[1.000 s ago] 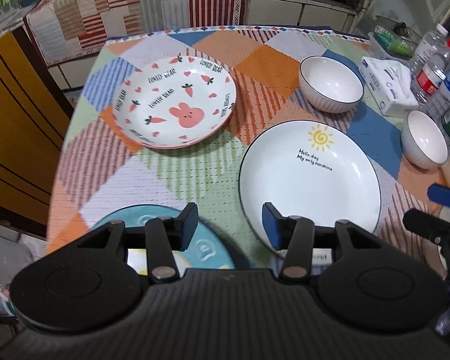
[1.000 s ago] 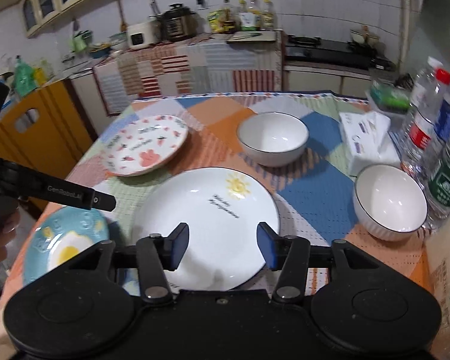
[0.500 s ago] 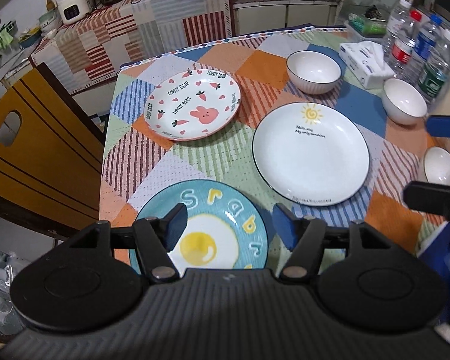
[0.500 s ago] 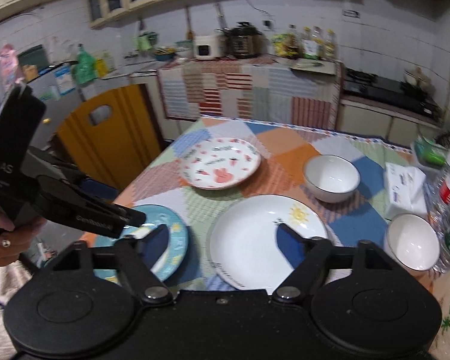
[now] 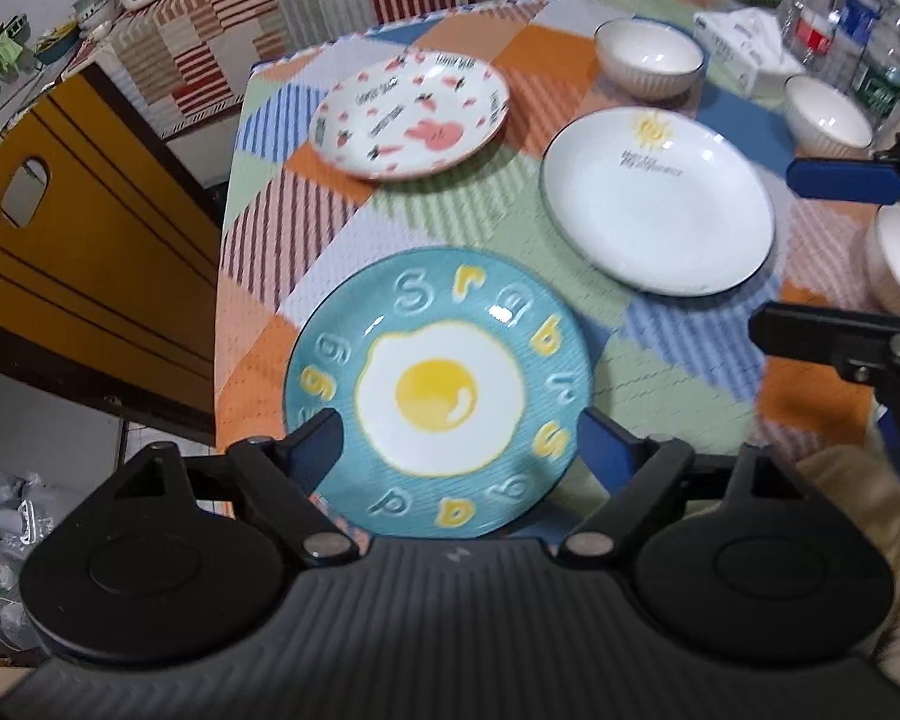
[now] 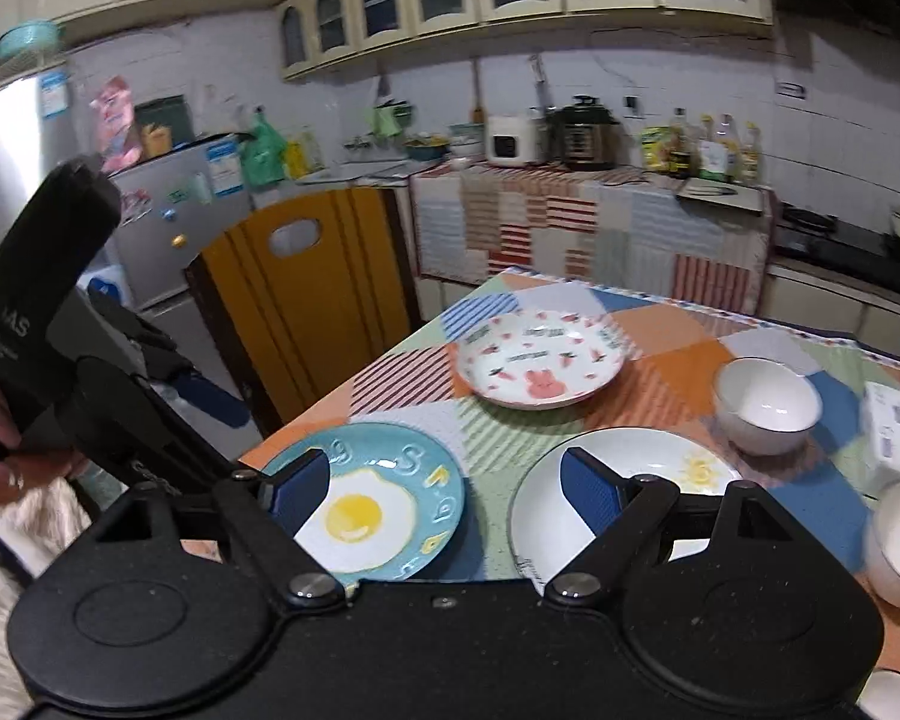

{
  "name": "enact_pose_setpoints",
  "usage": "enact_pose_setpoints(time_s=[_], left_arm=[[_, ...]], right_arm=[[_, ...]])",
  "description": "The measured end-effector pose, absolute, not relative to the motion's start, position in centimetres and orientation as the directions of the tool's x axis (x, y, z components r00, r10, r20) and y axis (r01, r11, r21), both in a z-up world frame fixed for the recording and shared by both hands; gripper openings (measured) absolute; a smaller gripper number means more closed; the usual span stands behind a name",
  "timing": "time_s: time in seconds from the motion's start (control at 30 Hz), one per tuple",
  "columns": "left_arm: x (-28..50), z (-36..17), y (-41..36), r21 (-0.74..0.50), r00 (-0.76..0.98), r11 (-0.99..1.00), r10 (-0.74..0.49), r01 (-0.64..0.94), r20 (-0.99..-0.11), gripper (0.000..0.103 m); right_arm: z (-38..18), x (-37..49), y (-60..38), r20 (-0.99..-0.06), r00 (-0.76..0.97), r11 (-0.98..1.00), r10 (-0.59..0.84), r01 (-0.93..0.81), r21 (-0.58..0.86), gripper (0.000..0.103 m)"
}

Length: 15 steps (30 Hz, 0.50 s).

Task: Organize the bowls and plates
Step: 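Grasp the rim of the blue egg plate with the right gripper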

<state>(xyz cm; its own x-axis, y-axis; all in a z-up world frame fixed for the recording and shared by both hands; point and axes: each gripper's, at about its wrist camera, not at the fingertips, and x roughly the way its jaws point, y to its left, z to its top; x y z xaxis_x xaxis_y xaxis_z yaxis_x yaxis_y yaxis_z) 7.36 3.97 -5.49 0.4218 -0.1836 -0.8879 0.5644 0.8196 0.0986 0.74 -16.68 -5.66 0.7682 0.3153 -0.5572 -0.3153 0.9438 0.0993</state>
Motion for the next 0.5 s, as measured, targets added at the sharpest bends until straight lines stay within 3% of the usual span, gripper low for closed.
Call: enact_pose_setpoints(time_s=[0.17, 0.33, 0.5], left_arm=[[9.0, -7.9, 6.2, 0.117, 0.443, 0.822, -0.175, 0.557, -0.879, 0.086], [9.9, -10.6, 7.1, 0.188, 0.506, 0.789, -0.174, 0.585, -0.845, 0.086], [12.7, -13.0, 8.8, 0.116, 0.444, 0.836, -0.162, 0.536, -0.881, 0.086]], right_arm=[[-9.4, 3.3, -15.7, -0.630, 0.673, 0.917, 0.388, -0.351, 0.189, 0.087], [-13.9, 6.1, -15.1, -0.692, 0.549, 0.884, 0.468, -0.292, 0.366, 0.085], [-17.0, 7.6, -14.9, -0.711, 0.506, 0.871, 0.488, -0.226, 0.436, 0.082]])
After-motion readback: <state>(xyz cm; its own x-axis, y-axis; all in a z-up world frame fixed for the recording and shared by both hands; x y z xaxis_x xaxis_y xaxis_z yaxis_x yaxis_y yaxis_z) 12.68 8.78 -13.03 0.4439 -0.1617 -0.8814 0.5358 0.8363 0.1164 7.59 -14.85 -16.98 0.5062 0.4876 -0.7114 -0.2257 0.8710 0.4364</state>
